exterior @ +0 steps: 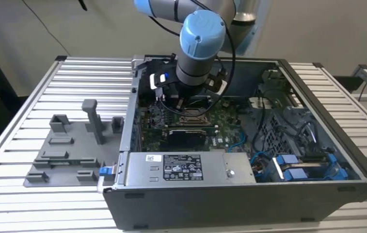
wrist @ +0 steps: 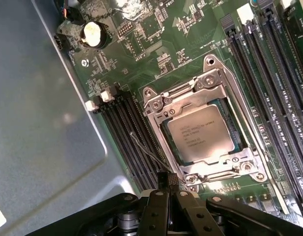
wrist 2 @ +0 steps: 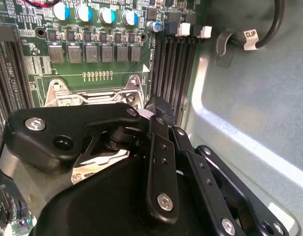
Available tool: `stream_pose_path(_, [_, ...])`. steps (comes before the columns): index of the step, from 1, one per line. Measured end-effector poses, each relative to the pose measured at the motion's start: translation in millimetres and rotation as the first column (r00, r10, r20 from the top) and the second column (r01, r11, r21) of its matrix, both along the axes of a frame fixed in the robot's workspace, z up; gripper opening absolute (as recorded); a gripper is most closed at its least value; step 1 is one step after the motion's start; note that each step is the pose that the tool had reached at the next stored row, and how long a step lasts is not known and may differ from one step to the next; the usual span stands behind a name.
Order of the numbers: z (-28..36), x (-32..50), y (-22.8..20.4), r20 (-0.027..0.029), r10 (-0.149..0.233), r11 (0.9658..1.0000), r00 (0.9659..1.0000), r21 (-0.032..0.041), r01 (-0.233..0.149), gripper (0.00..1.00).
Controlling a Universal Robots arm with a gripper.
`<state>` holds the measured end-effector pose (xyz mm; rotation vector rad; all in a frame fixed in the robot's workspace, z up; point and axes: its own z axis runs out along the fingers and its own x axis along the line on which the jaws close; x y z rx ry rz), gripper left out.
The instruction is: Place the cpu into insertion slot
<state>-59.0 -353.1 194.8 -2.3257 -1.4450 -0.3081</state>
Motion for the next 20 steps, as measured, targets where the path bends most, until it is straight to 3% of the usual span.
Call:
stream_pose_path(13, [-2.5,7.6,-1.3,0.0000,0.000,0.9999,1.0000,0.0170,0.000,0.11])
stream_pose_path(20, [-3.4,10.7,-6.4,-0.0001,0.000,0.9998,1.0000,0.0199,0.000,0.11])
